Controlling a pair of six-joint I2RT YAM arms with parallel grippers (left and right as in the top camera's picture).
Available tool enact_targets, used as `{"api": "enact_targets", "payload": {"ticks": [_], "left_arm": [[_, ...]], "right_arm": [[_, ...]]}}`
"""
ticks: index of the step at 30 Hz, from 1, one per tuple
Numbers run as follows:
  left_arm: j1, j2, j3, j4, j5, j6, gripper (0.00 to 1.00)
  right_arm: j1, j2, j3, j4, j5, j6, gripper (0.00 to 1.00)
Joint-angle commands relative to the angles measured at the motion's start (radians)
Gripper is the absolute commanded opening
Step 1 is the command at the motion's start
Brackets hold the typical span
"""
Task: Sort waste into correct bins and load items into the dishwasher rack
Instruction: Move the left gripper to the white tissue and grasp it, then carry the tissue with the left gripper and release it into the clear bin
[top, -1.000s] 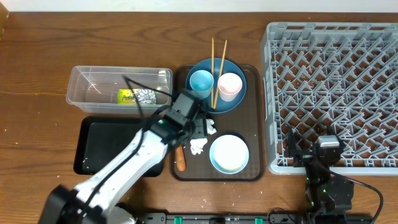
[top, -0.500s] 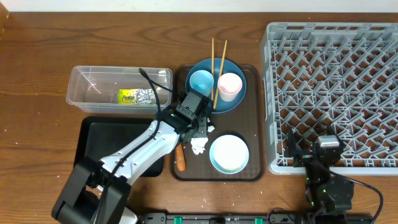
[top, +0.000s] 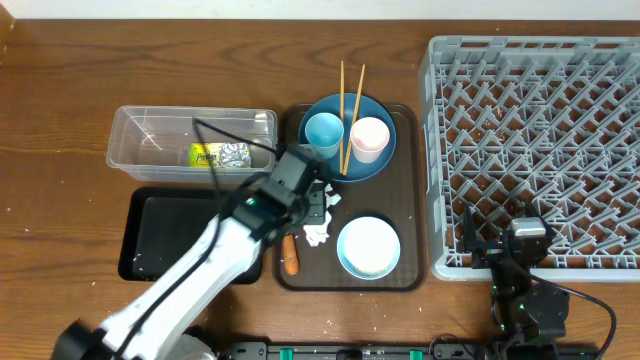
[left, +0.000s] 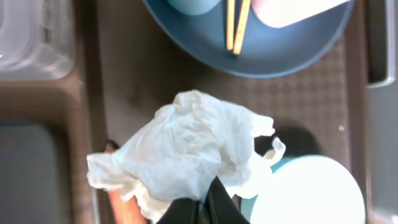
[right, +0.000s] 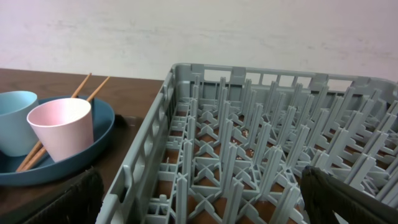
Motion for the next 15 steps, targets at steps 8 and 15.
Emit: {"api": "enact_targets", "payload": {"ticks": [8,15], "left_arm": [[-0.001,-0.094,0.003,-0.076,0.009,0.002,0.06],[-0.001,-0.093,0.003,-0.099,0.009,0.002,0.07]], "right_arm": [[-0.006,-0.004,-0.001,-0.004,0.007,-0.001,0.99],[-0.006,-0.004,-0.001,-0.004,0.007,-0.001,0.99]]}}
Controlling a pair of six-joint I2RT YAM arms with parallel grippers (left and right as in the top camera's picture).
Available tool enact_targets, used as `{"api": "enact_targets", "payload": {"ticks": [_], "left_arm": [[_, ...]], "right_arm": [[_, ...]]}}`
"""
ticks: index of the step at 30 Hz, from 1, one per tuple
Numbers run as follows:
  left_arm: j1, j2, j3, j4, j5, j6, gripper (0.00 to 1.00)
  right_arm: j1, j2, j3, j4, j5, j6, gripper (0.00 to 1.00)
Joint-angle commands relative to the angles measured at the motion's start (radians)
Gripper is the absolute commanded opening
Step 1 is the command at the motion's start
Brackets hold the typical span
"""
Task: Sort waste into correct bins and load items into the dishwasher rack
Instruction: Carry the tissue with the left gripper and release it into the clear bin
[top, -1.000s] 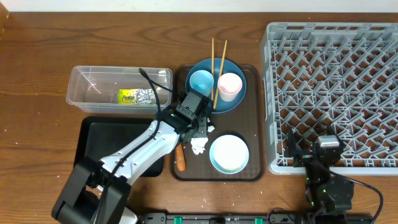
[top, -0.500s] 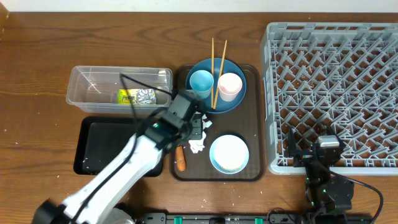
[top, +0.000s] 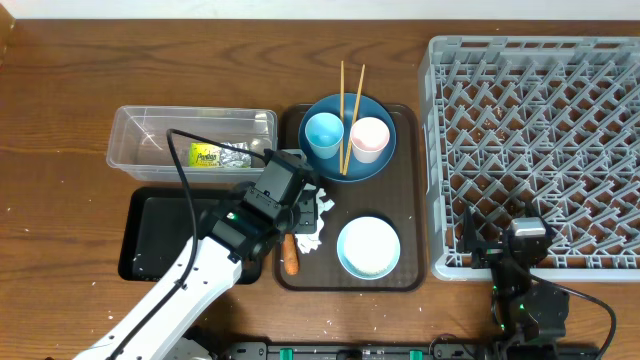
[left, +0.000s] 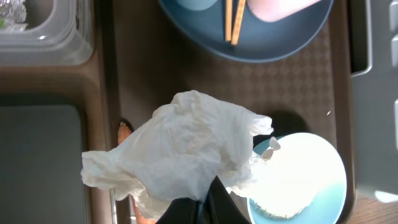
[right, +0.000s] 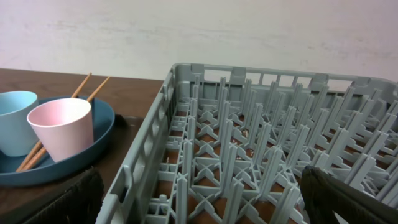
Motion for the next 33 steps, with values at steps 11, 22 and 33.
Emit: {"api": "enact_targets", "payload": {"ticks": [11,22,33], "left_arm": [[0.024,-0.008,0.004,0.098,-0.097,0.053,0.06],[0.282,-0.005,0.003,0.301,-0.238,0.063,0.06],[0.457,0.146,0.003,0.361,-0.238,0.063,0.06]], "right_arm": [[-0.006,-0.005,-0.001,-0.003,0.007,-0.001,0.99],[-0.006,-0.005,-0.001,-0.003,0.007,-0.001,0.99],[-0.006,-0.005,-0.001,-0.003,0.007,-0.001,0.99]]}}
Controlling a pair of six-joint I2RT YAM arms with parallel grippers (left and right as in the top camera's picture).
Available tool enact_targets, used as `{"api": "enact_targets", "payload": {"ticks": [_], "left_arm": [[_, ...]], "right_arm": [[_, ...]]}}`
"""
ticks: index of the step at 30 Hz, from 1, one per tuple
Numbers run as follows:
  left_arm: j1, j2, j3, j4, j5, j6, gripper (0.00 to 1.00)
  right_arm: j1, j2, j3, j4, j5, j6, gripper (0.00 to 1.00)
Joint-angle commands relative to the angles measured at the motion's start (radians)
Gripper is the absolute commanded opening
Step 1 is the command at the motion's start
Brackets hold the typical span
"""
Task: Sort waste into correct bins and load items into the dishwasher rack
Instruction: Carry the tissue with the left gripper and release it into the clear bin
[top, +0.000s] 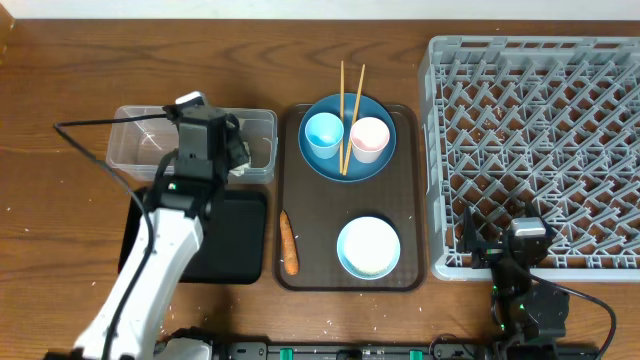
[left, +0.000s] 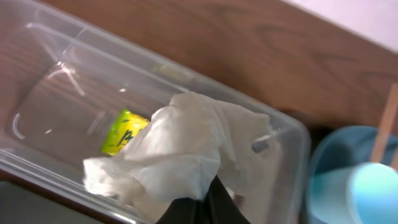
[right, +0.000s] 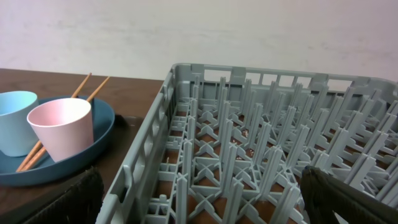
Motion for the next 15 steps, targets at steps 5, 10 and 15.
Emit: {"api": "enact_targets", "payload": {"ticks": [5,10,15], "left_arm": [[0.039,0.126,0.003,0.056,-0.016,0.010,0.10],[0.039,0.106,0.004,0.090,-0.016,0.028,0.64],[0.036,0.008,0.004,0.032,0.035,0.035,0.72]], "right_arm": [[-0.006,-0.004,-0.001,-0.003,0.007,-0.001,0.99],[-0.006,-0.004,-0.001,-0.003,0.007,-0.001,0.99],[-0.006,-0.004,-0.001,-0.003,0.007,-0.001,0.99]]}}
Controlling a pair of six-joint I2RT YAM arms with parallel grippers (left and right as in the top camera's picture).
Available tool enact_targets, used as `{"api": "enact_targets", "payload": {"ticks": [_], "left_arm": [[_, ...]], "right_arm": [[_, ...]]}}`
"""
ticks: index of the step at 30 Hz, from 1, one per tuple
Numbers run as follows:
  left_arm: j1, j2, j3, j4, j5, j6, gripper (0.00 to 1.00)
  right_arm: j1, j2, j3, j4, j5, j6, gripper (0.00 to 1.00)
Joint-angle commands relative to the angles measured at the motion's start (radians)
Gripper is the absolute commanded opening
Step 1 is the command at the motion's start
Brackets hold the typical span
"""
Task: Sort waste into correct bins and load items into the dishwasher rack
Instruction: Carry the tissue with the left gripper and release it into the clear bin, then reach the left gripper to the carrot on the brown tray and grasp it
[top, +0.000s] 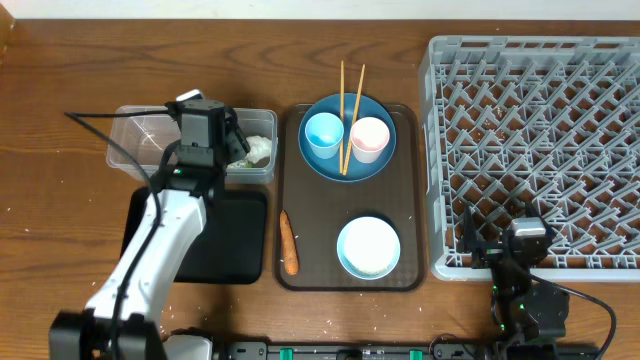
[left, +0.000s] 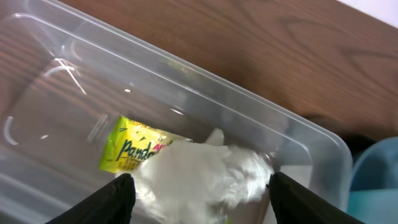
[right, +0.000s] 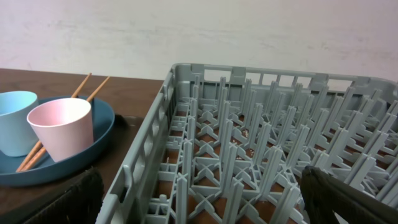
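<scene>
A crumpled white tissue lies in the clear plastic bin, beside a yellow wrapper; the overhead view shows the tissue at the bin's right end. My left gripper hangs open just above it, its fingers apart on either side and holding nothing. An orange carrot lies on the brown tray. The grey dishwasher rack stands on the right. My right gripper is open and empty at the rack's front edge.
A black bin sits in front of the clear one. On the tray are a blue plate with a blue cup, a pink cup and chopsticks, and a pale bowl.
My left gripper has opened and let the tissue go; the tissue now lies in the clear bin beside the yellow wrapper. The right arm is unchanged.
My left gripper was shut on the tissue over the tray, near the carrot and the bowl. It then held the tissue over the clear bin. Now it is open and the tissue rests in that bin. The right gripper stayed at the rack throughout.
</scene>
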Motion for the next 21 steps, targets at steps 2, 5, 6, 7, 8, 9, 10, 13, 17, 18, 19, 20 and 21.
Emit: {"api": "enact_targets", "payload": {"ticks": [2,5,6,7,8,9,10,13,17,18,19,20,21], "left_arm": [[-0.001,-0.136,0.004,-0.109,0.130,0.001,0.73],[-0.012,-0.232,0.004,-0.283,0.347,-0.021,0.73],[-0.018,-0.262,0.004,-0.349,0.426,-0.021,0.73],[-0.024,-0.285,0.004,-0.403,0.482,-0.021,0.73],[-0.032,-0.309,0.003,-0.467,0.529,-0.021,0.73],[-0.041,-0.325,0.003,-0.521,0.554,-0.021,0.73],[-0.053,-0.339,0.003,-0.580,0.563,-0.021,0.73],[-0.105,-0.354,0.002,-0.721,0.563,-0.021,0.73],[-0.183,-0.353,-0.022,-0.779,0.560,-0.021,0.73],[-0.202,-0.353,-0.028,-0.779,0.557,-0.021,0.72],[-0.223,-0.353,-0.034,-0.778,0.547,-0.022,0.72],[-0.240,-0.353,-0.038,-0.775,0.528,-0.027,0.73],[-0.259,-0.353,-0.042,-0.776,0.489,-0.049,0.72]], "right_arm": [[-0.006,-0.005,-0.001,-0.003,0.007,-0.001,0.99],[-0.006,-0.005,-0.001,-0.003,0.007,-0.001,0.99],[-0.006,-0.005,-0.001,-0.003,0.007,-0.001,0.99],[-0.006,-0.005,-0.001,-0.003,0.007,-0.001,0.99],[-0.006,-0.005,-0.001,-0.003,0.007,-0.001,0.99],[-0.006,-0.005,-0.001,-0.003,0.007,-0.001,0.99],[-0.006,-0.005,-0.001,-0.003,0.007,-0.001,0.99],[-0.006,-0.005,-0.001,-0.003,0.007,-0.001,0.99],[-0.006,-0.005,-0.001,-0.003,0.007,-0.001,0.99],[-0.006,-0.005,-0.001,-0.003,0.007,-0.001,0.99],[-0.006,-0.005,-0.001,-0.003,0.007,-0.001,0.99],[-0.006,-0.005,-0.001,-0.003,0.007,-0.001,0.99],[-0.006,-0.005,-0.001,-0.003,0.007,-0.001,0.99]]}}
